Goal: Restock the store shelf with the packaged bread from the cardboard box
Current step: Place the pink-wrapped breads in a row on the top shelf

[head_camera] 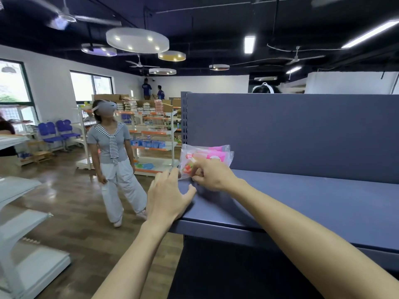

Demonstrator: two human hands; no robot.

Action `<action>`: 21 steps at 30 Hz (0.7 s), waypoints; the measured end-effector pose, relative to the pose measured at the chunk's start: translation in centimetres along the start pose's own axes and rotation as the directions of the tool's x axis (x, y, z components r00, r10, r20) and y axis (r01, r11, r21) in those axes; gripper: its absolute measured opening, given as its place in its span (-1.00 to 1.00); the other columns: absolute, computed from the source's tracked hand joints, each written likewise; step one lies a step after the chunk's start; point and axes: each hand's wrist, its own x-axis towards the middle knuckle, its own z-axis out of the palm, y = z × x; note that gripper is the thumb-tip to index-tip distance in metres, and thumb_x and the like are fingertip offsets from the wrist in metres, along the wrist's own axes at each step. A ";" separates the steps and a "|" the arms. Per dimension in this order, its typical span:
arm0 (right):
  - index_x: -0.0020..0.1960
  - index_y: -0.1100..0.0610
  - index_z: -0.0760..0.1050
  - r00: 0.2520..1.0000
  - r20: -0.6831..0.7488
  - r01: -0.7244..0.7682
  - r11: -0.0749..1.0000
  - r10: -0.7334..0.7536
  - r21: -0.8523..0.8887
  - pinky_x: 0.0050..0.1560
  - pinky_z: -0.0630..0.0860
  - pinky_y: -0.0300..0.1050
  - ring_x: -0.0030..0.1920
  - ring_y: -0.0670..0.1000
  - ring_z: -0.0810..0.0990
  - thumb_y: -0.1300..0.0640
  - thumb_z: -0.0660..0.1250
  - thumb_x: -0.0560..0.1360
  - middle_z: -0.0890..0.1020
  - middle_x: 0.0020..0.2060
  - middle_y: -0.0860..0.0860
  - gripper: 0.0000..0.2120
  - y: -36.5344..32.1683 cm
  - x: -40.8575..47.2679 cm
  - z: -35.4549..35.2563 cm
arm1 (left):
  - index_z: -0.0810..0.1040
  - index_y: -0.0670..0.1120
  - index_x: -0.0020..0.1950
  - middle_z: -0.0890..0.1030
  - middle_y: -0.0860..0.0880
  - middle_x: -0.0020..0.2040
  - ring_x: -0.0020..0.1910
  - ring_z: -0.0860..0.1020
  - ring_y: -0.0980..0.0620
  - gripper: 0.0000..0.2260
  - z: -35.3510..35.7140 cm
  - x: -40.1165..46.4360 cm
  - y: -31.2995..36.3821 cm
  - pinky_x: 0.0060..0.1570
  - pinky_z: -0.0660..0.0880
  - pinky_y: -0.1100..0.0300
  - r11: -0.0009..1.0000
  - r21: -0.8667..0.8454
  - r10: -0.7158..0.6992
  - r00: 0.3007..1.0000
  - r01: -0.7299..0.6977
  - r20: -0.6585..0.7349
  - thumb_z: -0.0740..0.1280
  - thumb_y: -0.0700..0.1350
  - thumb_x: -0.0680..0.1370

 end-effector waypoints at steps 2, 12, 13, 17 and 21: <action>0.07 -0.01 0.61 0.999 0.048 -0.029 0.998 0.026 0.060 0.01 0.57 -0.06 -0.06 0.06 0.60 0.11 0.35 0.48 0.64 -0.18 -0.07 -0.82 0.1 0.7 0.1 | 0.44 -0.03 -0.05 0.47 0.02 -0.15 -0.08 0.46 -0.07 -0.72 0.2 0.0 -0.1 -0.16 0.38 0.06 1.000 -0.001 0.016 1.000 -0.016 -0.005 0.37 0.14 0.44; 0.10 0.07 0.60 0.993 0.112 -0.057 0.993 0.045 0.103 0.04 0.53 -0.14 -0.04 0.01 0.59 0.10 0.43 0.48 0.60 -0.14 -0.08 -0.80 0.8 2.1 -0.3 | 0.44 -0.01 -0.05 0.47 0.05 -0.13 -0.05 0.43 -0.04 -0.74 0.3 0.2 -0.2 -0.14 0.37 0.07 1.000 -0.014 0.008 1.000 -0.008 0.009 0.37 0.13 0.45; 0.12 0.08 0.59 0.991 0.128 -0.051 0.992 0.037 0.111 -0.03 0.51 -0.18 -0.06 0.00 0.57 0.11 0.43 0.49 0.60 -0.15 -0.09 -0.78 0.7 2.0 -0.5 | 0.43 -0.01 -0.05 0.47 0.05 -0.13 -0.06 0.43 -0.03 -0.74 0.3 0.2 -0.1 -0.14 0.37 0.07 1.000 -0.012 0.012 1.000 -0.012 0.012 0.36 0.13 0.45; 0.12 0.10 0.60 0.993 0.117 -0.037 0.983 0.016 0.177 -0.33 0.32 -0.44 -0.27 -0.17 0.49 0.18 0.40 0.49 0.51 -0.32 -0.20 -0.79 0.6 -0.1 -1.1 | 0.44 -0.02 -0.03 0.49 0.02 -0.12 -0.05 0.44 -0.04 -0.73 0.2 0.2 0.0 -0.11 0.37 0.07 1.000 -0.003 0.017 1.000 -0.017 0.022 0.36 0.13 0.45; 0.14 0.06 0.57 0.994 0.097 -0.055 0.990 0.043 0.128 -0.17 0.44 -0.21 -0.21 -0.05 0.52 0.12 0.39 0.48 0.58 -0.22 -0.06 -0.77 0.8 -3.6 -2.3 | 0.42 -0.02 -0.02 0.49 0.00 -0.10 -0.04 0.43 -0.03 -0.73 0.0 0.4 0.1 -0.08 0.39 0.06 1.000 0.006 0.014 0.998 -0.015 0.064 0.33 0.13 0.47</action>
